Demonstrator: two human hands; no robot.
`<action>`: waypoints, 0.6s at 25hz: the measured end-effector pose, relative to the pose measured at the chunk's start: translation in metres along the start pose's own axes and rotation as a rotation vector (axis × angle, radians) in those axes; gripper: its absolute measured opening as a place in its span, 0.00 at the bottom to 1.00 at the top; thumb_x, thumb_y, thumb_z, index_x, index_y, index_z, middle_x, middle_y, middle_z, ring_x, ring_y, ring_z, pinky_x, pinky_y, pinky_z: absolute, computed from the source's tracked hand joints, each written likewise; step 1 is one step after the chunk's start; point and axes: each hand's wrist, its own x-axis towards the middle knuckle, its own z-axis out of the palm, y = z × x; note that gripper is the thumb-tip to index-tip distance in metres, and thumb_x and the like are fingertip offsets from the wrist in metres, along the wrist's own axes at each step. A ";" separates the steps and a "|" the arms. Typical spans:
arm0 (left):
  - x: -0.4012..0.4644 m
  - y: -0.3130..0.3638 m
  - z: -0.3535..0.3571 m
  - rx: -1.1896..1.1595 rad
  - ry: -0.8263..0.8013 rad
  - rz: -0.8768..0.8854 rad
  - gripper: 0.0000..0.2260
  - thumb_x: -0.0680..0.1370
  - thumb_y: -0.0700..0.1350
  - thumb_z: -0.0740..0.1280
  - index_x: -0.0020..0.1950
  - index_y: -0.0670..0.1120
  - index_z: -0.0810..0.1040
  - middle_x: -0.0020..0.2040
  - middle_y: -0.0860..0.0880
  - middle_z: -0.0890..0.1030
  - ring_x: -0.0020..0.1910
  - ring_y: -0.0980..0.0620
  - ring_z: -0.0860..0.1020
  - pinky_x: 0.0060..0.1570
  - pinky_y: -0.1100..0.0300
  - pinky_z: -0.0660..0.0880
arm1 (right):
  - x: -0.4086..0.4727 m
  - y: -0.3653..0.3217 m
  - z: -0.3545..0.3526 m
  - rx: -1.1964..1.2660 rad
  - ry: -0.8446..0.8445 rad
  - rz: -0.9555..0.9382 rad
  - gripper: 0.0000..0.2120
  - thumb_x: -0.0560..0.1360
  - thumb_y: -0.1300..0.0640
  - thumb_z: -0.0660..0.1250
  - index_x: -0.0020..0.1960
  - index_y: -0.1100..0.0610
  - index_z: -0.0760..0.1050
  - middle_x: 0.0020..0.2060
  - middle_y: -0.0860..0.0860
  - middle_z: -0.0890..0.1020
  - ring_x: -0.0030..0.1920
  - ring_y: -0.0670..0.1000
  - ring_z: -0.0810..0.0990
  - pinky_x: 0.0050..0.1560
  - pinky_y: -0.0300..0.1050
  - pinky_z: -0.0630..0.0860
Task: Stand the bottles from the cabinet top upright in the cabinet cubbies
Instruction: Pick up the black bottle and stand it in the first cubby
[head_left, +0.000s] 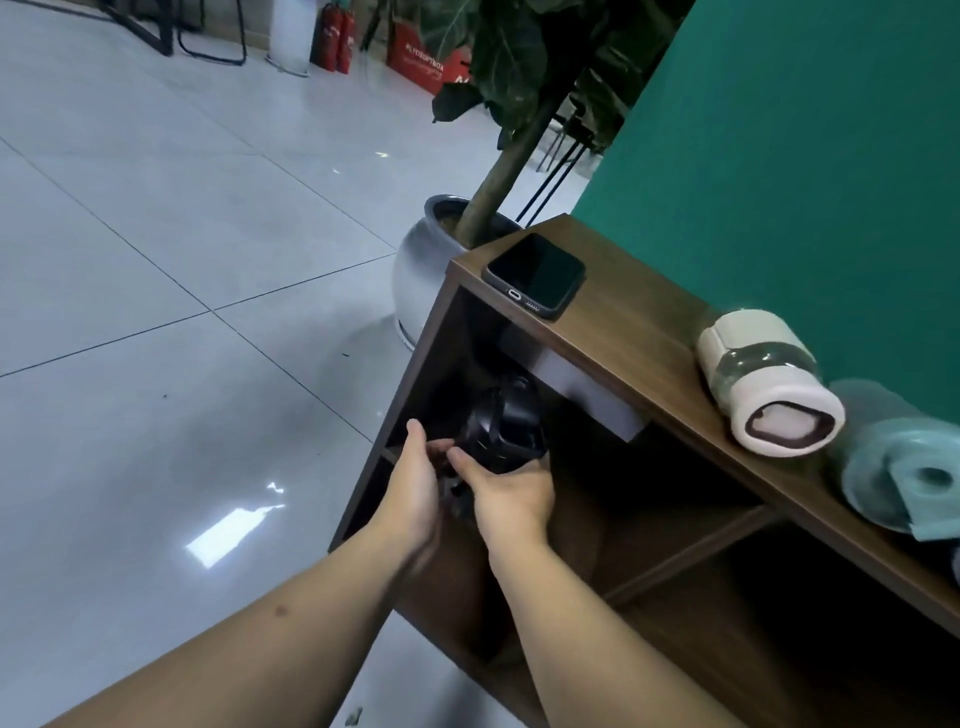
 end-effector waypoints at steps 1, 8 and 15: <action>0.006 -0.003 -0.001 -0.002 -0.015 0.001 0.28 0.86 0.63 0.50 0.57 0.43 0.80 0.54 0.43 0.84 0.47 0.49 0.80 0.48 0.54 0.79 | 0.006 0.001 0.002 0.013 0.014 0.028 0.35 0.59 0.51 0.87 0.61 0.52 0.75 0.42 0.43 0.83 0.43 0.44 0.84 0.41 0.33 0.77; 0.032 -0.014 -0.003 -0.015 -0.025 -0.016 0.29 0.85 0.66 0.50 0.62 0.50 0.84 0.60 0.50 0.84 0.61 0.57 0.77 0.75 0.52 0.67 | 0.032 0.009 0.028 0.096 0.073 0.093 0.46 0.47 0.36 0.83 0.62 0.47 0.76 0.48 0.48 0.88 0.46 0.50 0.88 0.50 0.54 0.86; 0.045 -0.009 -0.005 -0.067 -0.052 -0.043 0.33 0.82 0.71 0.50 0.68 0.51 0.82 0.72 0.48 0.79 0.76 0.49 0.72 0.79 0.46 0.65 | 0.042 0.007 0.042 0.068 0.072 0.076 0.42 0.55 0.44 0.85 0.65 0.50 0.73 0.50 0.52 0.87 0.49 0.54 0.87 0.52 0.54 0.85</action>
